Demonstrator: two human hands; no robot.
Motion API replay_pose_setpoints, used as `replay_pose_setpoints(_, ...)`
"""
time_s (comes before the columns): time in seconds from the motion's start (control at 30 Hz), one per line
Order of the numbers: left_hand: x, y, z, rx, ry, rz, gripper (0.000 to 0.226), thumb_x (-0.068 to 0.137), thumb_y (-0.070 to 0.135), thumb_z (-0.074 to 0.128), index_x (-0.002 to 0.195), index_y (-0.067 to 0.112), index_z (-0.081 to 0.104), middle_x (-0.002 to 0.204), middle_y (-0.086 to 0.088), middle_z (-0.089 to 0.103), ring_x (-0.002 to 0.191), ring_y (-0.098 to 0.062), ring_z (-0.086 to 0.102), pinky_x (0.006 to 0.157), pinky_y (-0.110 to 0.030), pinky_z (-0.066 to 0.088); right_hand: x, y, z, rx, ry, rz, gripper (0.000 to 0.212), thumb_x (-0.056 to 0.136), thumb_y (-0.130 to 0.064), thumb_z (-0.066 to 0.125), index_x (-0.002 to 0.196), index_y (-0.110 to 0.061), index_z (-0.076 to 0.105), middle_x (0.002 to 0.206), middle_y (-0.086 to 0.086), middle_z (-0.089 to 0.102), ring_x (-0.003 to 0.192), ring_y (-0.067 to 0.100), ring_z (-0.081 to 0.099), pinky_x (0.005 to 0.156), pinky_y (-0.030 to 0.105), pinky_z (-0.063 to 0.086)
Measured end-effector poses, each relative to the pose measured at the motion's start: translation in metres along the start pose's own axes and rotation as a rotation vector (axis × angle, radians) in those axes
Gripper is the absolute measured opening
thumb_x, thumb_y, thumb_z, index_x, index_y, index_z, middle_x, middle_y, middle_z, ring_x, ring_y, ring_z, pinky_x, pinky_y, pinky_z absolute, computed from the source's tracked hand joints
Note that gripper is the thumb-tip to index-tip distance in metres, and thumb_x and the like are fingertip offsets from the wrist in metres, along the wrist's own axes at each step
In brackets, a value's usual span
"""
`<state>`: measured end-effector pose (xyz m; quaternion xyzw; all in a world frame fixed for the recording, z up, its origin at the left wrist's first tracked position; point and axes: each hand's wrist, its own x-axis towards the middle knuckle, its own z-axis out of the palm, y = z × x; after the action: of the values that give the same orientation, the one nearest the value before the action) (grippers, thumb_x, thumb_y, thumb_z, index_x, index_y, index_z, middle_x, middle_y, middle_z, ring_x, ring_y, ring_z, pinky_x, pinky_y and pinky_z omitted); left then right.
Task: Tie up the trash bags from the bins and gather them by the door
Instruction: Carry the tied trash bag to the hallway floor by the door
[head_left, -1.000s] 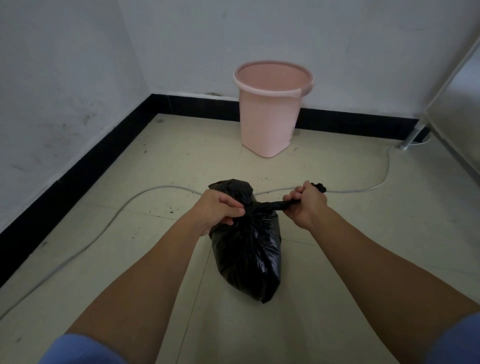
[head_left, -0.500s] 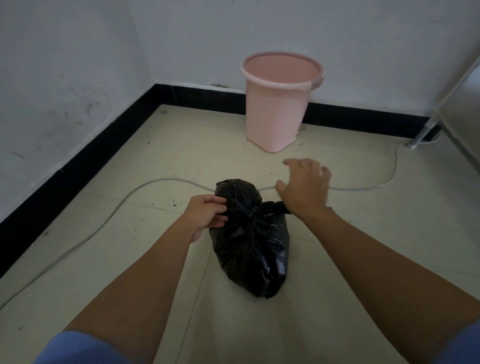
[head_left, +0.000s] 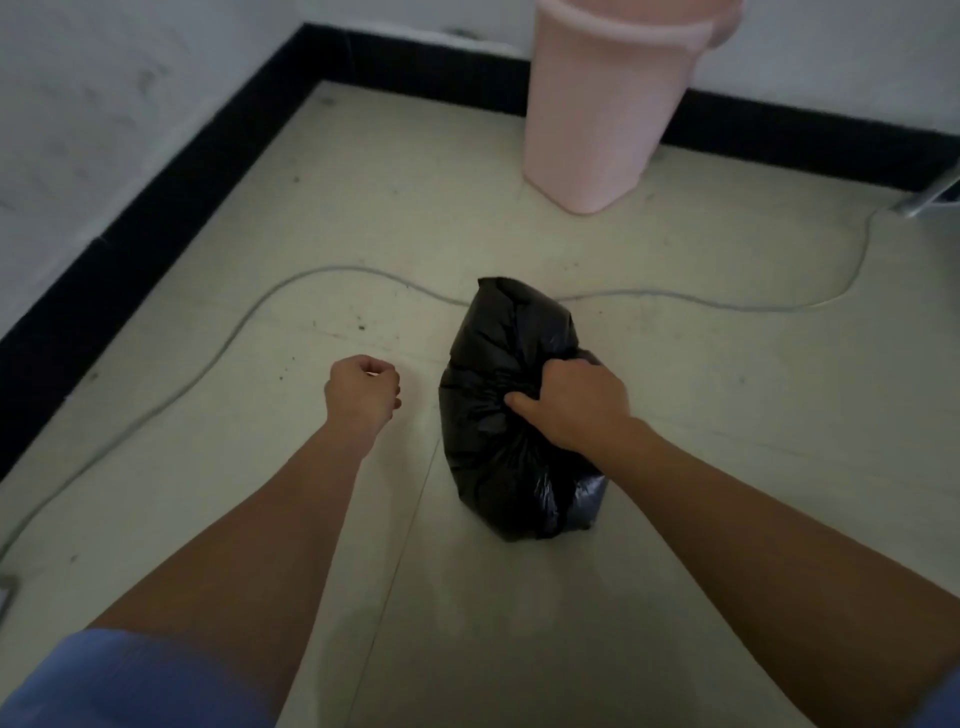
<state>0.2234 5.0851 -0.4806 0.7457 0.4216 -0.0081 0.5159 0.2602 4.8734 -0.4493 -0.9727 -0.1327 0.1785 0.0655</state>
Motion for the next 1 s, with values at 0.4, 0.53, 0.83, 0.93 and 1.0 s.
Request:
replay_pose_setpoints(0.4, -0.153, 0.023, -0.129, 0.322, -0.341, -0.289, 0.014, 0.085, 0.012, 0.057, 0.073, 0.015, 0.064, 0.084, -0.015, 0.071, 0.09, -0.036, 0.069, 0.081, -0.04, 0.057, -0.107, -0.031, -0.117, -0.126, -0.424, 0.04, 0.04, 0.089, -0.046, 0.059, 0.069, -0.019, 0.037, 0.074, 0.003, 0.047, 0.062, 0.02, 0.049, 0.064, 0.031, 0.042)
replay_pose_setpoints(0.53, -0.212, 0.057, -0.197, 0.321, -0.345, -0.341, 0.016, 0.085, 0.015, 0.059, 0.07, 0.02, 0.062, 0.086, -0.015, 0.072, 0.09, -0.035, 0.069, 0.082, -0.042, 0.057, -0.159, -0.069, -0.195, -0.213, -0.502, -0.005, 0.04, 0.092, -0.043, 0.058, 0.069, -0.019, 0.036, 0.069, 0.001, 0.043, 0.063, 0.021, 0.047, 0.065, 0.032, 0.041)
replay_pose_setpoints(0.83, -0.365, 0.164, -0.354, 0.411, -0.306, -0.295, 0.018, 0.088, 0.02, 0.059, 0.101, 0.011, 0.068, 0.109, -0.011, 0.065, 0.102, -0.027, 0.061, 0.081, -0.026, 0.043, -0.284, -0.166, -0.36, -0.35, -0.526, -0.289, 0.03, 0.095, -0.046, 0.049, 0.094, -0.017, 0.04, 0.088, 0.004, 0.053, 0.081, 0.024, 0.056, 0.068, 0.03, 0.038)
replay_pose_setpoints(0.93, -0.413, 0.192, -0.403, 0.416, -0.216, -0.307, 0.02, 0.089, 0.022, 0.057, 0.103, 0.012, 0.067, 0.113, -0.01, 0.063, 0.103, -0.026, 0.06, 0.082, -0.028, 0.044, -0.316, -0.198, -0.401, -0.357, -0.488, -0.45, 0.029, 0.095, -0.045, 0.048, 0.095, -0.018, 0.038, 0.092, 0.005, 0.054, 0.089, 0.026, 0.061, 0.071, 0.031, 0.04)
replay_pose_setpoints(1.0, -0.448, 0.206, -0.43, 0.401, -0.137, -0.316, 0.022, 0.09, 0.023, 0.056, 0.106, 0.012, 0.066, 0.113, -0.009, 0.063, 0.102, -0.026, 0.061, 0.082, -0.029, 0.045, -0.336, -0.217, -0.424, -0.392, -0.453, -0.572, 0.028, 0.095, -0.044, 0.049, 0.095, -0.017, 0.04, 0.098, 0.007, 0.06, 0.09, 0.026, 0.063, 0.071, 0.031, 0.041)
